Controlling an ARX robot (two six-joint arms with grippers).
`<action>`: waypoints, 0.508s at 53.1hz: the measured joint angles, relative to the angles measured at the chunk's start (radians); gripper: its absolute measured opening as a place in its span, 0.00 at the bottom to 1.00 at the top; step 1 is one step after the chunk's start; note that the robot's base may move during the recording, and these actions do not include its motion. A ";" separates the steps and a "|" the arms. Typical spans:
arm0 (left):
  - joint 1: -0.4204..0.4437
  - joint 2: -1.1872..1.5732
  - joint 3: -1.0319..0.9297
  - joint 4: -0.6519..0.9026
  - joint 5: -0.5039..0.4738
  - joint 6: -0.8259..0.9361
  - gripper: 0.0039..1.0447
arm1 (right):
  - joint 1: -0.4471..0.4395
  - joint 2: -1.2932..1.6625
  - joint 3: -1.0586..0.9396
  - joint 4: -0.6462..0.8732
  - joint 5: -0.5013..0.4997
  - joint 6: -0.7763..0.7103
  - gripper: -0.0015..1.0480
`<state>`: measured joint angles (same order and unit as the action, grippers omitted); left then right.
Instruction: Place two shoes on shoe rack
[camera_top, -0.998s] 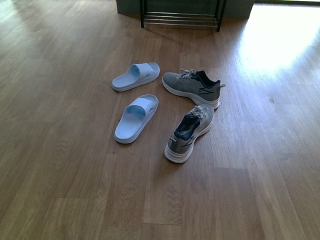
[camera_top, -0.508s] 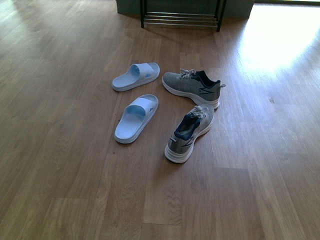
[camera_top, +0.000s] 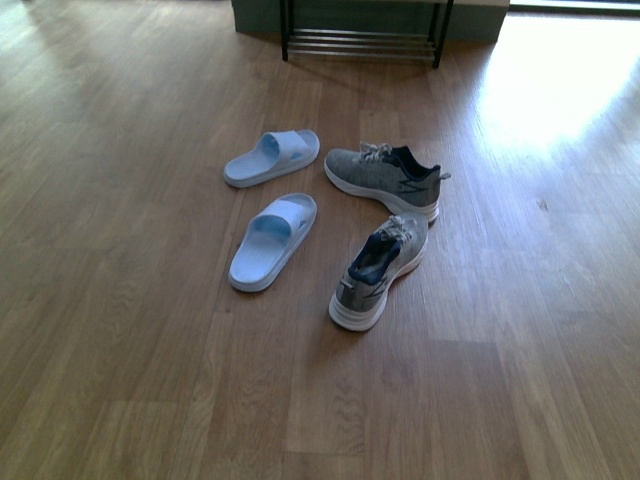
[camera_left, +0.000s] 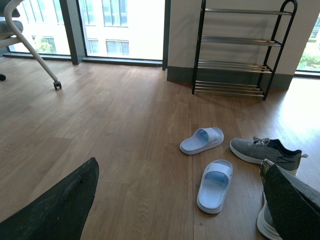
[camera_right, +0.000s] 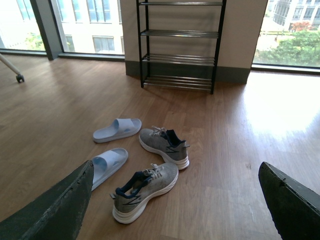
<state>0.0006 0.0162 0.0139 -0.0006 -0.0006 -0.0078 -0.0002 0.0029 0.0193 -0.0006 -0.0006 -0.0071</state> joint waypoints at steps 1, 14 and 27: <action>0.000 0.000 0.000 0.000 0.000 0.000 0.91 | 0.000 0.000 0.000 0.000 0.000 0.000 0.91; 0.000 0.000 0.000 0.000 0.000 0.000 0.91 | 0.000 0.000 0.000 0.000 0.000 0.000 0.91; 0.000 0.000 0.000 0.000 0.000 0.000 0.91 | 0.000 0.000 0.000 0.000 0.000 0.000 0.91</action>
<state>0.0006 0.0162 0.0139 -0.0002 -0.0006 -0.0078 -0.0002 0.0029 0.0193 -0.0006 -0.0006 -0.0074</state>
